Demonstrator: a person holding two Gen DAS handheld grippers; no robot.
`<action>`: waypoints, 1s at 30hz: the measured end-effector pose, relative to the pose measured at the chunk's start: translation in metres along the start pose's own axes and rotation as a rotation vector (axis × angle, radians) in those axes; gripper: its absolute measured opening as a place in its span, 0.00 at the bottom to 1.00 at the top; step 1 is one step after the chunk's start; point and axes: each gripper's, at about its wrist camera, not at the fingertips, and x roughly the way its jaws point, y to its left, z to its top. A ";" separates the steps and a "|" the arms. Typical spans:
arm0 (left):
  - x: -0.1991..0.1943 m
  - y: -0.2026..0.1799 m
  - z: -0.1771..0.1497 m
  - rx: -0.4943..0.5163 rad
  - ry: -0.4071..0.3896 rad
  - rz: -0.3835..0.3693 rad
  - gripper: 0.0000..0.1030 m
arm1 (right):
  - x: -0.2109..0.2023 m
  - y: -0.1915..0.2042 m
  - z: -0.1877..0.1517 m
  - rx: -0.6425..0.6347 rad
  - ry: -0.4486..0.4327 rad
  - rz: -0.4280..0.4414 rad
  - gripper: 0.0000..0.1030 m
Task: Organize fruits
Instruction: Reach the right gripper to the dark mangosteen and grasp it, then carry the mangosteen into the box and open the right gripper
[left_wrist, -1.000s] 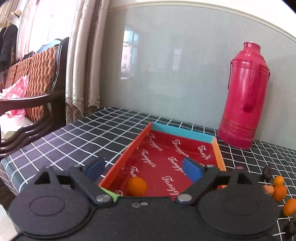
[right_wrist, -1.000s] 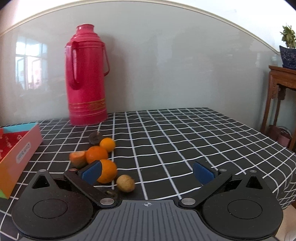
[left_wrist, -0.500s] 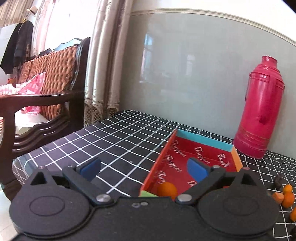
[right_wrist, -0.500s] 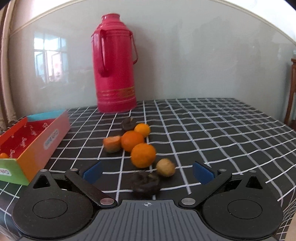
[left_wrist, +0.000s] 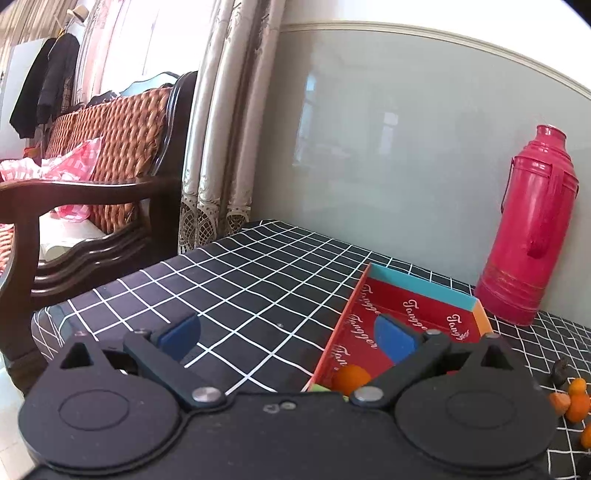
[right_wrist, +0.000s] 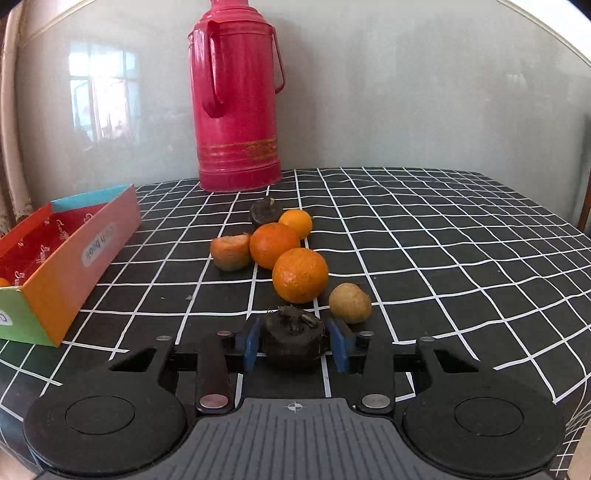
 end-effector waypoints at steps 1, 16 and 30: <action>0.000 0.000 0.000 -0.002 0.001 -0.001 0.92 | 0.000 0.001 0.000 0.002 0.000 0.008 0.39; -0.003 0.027 0.001 -0.029 0.001 0.043 0.93 | -0.027 0.070 0.025 -0.078 -0.225 0.264 0.39; -0.004 0.072 0.001 -0.059 0.013 0.124 0.93 | -0.010 0.170 0.020 -0.195 -0.177 0.416 0.39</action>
